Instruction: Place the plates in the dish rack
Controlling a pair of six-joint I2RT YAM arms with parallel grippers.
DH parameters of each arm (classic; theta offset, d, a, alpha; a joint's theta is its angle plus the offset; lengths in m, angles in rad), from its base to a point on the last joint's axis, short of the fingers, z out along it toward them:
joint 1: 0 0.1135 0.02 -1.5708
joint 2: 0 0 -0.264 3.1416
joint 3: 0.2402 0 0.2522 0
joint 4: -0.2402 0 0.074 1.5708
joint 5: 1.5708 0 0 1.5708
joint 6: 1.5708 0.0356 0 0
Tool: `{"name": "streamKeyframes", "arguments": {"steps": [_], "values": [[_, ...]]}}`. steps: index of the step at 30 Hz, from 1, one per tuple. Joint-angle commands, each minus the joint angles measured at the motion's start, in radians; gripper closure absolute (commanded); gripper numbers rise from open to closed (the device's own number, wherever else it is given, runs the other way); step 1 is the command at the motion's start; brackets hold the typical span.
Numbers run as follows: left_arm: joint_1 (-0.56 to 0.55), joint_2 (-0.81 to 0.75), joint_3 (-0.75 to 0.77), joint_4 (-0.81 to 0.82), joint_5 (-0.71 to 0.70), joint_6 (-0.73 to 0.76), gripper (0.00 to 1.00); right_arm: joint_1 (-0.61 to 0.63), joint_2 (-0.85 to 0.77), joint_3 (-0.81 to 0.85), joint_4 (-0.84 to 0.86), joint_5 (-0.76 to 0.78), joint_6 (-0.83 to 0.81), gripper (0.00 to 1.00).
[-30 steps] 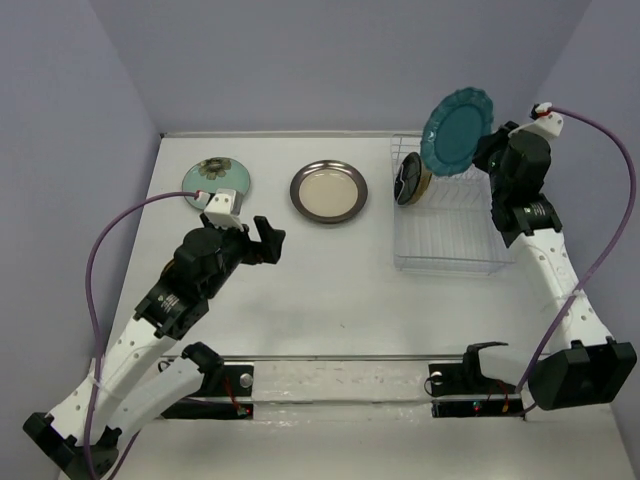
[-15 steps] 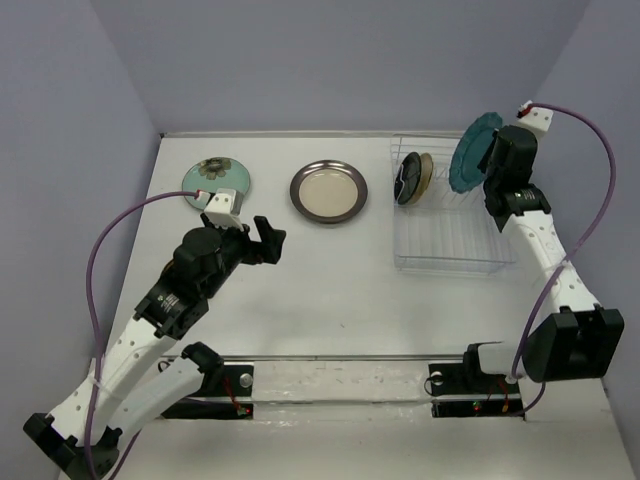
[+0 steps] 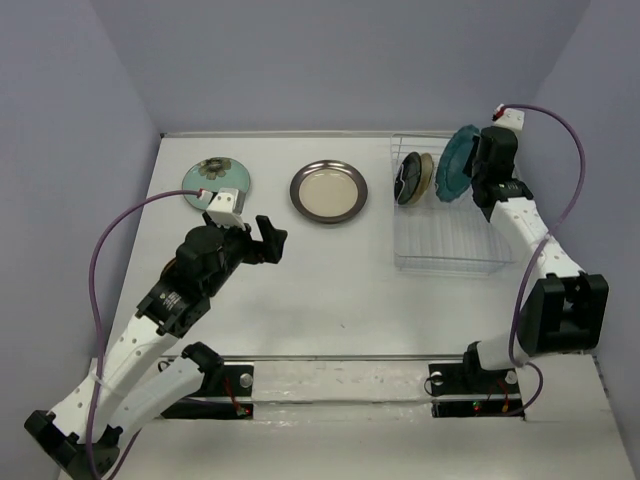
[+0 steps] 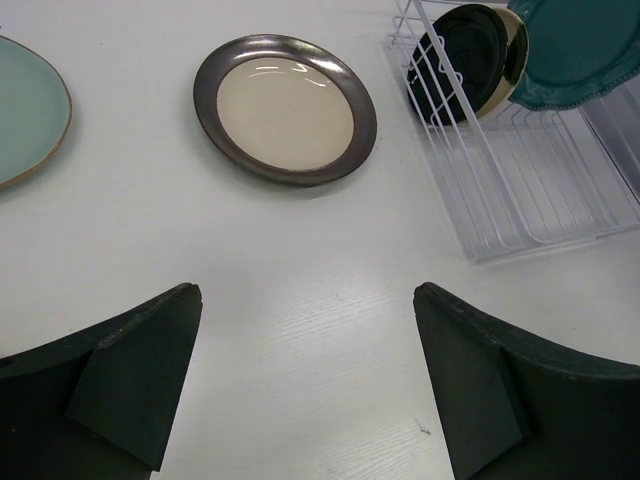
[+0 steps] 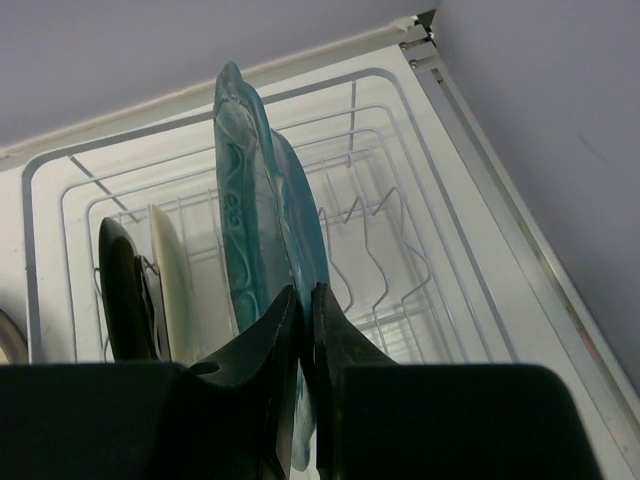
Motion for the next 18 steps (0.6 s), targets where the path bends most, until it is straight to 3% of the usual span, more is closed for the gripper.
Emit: {"name": "streamKeyframes", "arguments": {"steps": [1,13,15,18], "values": [[0.004,-0.004,-0.007,0.04,0.005,0.004,0.01,0.018,0.022,0.085,0.153,0.015,-0.041,0.93],[0.004,-0.013,-0.008,0.044,0.014,0.001,0.01,0.107,0.13,0.168,0.076,0.098,-0.148,0.93],[0.003,-0.013,-0.009,0.046,0.019,0.003,0.01,0.107,0.142,0.178,0.064,0.109,-0.176,0.84],[0.003,-0.011,-0.008,0.046,0.02,0.003,0.01,0.107,0.148,0.203,0.031,0.17,-0.156,0.58]]}}
